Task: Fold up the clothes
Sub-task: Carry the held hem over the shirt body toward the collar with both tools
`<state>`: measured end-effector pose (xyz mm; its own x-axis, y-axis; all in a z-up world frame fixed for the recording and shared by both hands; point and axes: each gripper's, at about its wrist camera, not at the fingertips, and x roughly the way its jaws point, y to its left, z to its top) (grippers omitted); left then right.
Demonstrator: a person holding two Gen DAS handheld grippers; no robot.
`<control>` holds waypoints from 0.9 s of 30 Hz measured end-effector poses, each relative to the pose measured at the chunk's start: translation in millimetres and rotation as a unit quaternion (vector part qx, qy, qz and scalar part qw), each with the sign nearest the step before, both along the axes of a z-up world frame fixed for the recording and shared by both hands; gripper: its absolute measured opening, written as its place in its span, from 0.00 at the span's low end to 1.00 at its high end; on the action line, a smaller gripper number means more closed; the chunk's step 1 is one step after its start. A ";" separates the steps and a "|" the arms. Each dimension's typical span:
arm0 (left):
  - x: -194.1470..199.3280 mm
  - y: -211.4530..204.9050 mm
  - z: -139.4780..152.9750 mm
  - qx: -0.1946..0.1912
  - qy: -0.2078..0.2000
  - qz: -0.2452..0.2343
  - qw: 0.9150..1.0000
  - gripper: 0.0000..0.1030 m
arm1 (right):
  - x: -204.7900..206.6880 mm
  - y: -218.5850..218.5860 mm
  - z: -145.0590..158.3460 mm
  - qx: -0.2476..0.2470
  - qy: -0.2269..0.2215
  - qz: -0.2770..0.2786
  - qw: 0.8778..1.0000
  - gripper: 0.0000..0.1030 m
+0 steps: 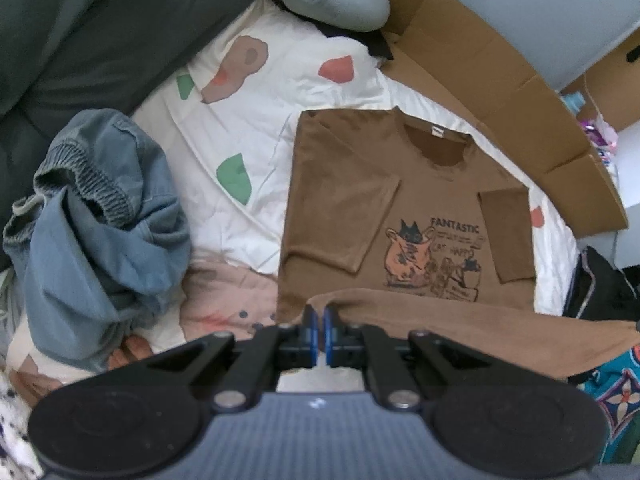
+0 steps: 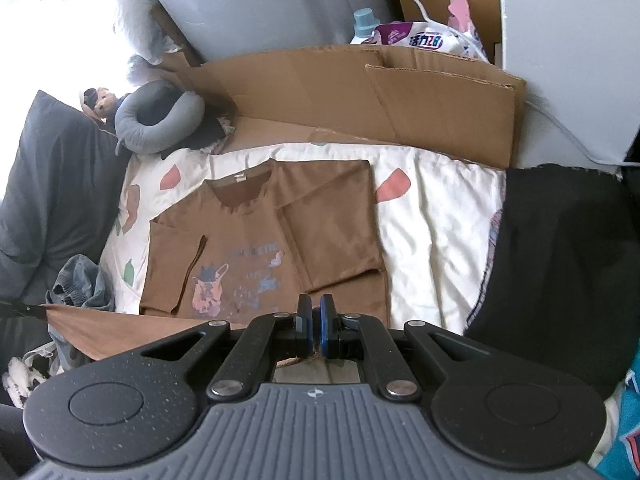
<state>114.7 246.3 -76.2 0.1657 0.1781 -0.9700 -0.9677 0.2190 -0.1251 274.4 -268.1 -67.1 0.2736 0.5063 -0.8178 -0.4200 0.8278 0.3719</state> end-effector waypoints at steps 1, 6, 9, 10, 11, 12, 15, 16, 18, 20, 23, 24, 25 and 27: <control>1.9 5.2 -3.9 -0.002 0.002 -0.001 1.000 0.03 | 4.1 3.7 -2.4 -0.001 0.000 0.001 1.000 0.01; 12.1 32.7 -21.2 -0.011 0.009 -0.007 1.000 0.03 | 27.0 20.8 -14.0 -0.008 -0.004 0.007 1.000 0.01; 18.0 51.1 -28.5 -0.014 0.015 -0.012 1.000 0.03 | 42.6 30.6 -17.9 -0.010 -0.007 0.011 1.000 0.01; 19.2 57.2 -30.1 -0.014 0.014 -0.012 1.000 0.03 | 48.1 33.7 -18.8 -0.011 -0.008 0.012 1.000 0.01; 20.3 63.1 -31.5 -0.015 0.013 -0.012 1.000 0.03 | 53.7 36.7 -19.7 -0.012 -0.009 0.013 1.000 0.01; 20.6 69.5 -32.7 -0.014 0.012 -0.013 1.000 0.03 | 59.4 39.7 -20.6 -0.013 -0.010 0.014 1.000 0.01; 20.9 87.9 -36.6 -0.012 0.008 -0.016 1.000 0.03 | 76.7 50.0 -24.5 -0.016 -0.013 0.015 1.000 0.01; 21.1 93.6 -38.8 -0.012 0.008 -0.017 1.000 0.03 | 82.7 53.7 -26.7 -0.017 -0.013 0.016 1.000 0.01; 23.0 102.9 -44.7 -0.011 0.006 -0.019 1.000 0.03 | 93.5 62.3 -31.4 -0.021 -0.016 0.021 0.999 0.01; 24.6 112.2 -51.4 -0.009 0.003 -0.019 1.000 0.03 | 102.0 71.2 -36.1 -0.025 -0.020 0.025 0.999 0.01; 26.4 125.0 -62.7 -0.007 -0.006 -0.017 1.000 0.03 | 114.6 84.7 -45.1 -0.032 -0.023 0.028 0.999 0.01; 27.1 129.2 -67.4 -0.005 -0.010 -0.016 1.000 0.03 | 118.9 88.8 -49.0 -0.035 -0.024 0.030 0.999 0.01; 27.6 133.3 -71.9 -0.005 -0.013 -0.014 1.000 0.03 | 123.1 92.7 -52.9 -0.038 -0.025 0.031 0.998 0.01; 29.0 141.3 -80.7 -0.004 -0.019 -0.011 1.000 0.03 | 131.6 99.9 -61.6 -0.043 -0.025 0.034 0.998 0.01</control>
